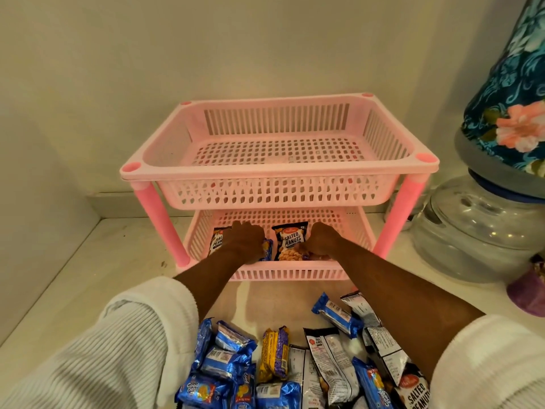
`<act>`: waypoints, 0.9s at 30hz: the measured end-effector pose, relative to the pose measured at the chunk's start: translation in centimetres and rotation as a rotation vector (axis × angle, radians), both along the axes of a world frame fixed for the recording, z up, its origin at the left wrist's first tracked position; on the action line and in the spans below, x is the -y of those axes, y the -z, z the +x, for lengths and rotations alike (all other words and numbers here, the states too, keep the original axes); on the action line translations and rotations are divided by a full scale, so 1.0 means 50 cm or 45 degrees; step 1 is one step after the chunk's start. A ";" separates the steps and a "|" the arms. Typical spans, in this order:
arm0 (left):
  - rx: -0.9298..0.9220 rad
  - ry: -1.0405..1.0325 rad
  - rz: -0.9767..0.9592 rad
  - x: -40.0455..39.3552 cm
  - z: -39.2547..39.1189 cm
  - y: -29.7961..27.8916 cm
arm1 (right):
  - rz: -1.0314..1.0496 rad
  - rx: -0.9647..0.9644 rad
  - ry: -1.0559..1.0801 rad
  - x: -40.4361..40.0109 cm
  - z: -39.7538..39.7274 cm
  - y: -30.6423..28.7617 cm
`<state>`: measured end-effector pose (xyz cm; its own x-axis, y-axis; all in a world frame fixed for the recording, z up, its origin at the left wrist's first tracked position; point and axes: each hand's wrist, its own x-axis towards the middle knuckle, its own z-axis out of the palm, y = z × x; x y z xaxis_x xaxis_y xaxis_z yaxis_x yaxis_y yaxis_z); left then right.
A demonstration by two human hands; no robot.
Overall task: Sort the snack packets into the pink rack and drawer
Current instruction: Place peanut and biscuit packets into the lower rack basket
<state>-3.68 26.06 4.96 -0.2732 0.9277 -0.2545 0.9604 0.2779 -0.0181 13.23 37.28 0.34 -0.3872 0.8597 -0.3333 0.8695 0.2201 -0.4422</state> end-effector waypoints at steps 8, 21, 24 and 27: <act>0.151 -0.118 0.432 0.066 0.008 -0.025 | 0.223 -0.156 0.085 0.037 0.023 -0.031; 0.420 -0.082 0.872 0.328 0.043 0.039 | 1.018 -0.783 -0.190 0.290 0.112 -0.038; 0.433 -0.204 0.753 0.386 0.037 0.092 | 0.827 -0.739 -0.317 0.346 0.112 -0.002; 0.368 -0.301 0.582 0.435 0.023 0.148 | 0.562 -0.619 -0.428 0.390 0.103 0.043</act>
<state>-2.53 4.29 -2.45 -0.4649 0.8832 0.0621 0.8198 0.4029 0.4069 18.36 17.79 -1.84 -0.6691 0.6832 0.2925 0.4522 0.6866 -0.5692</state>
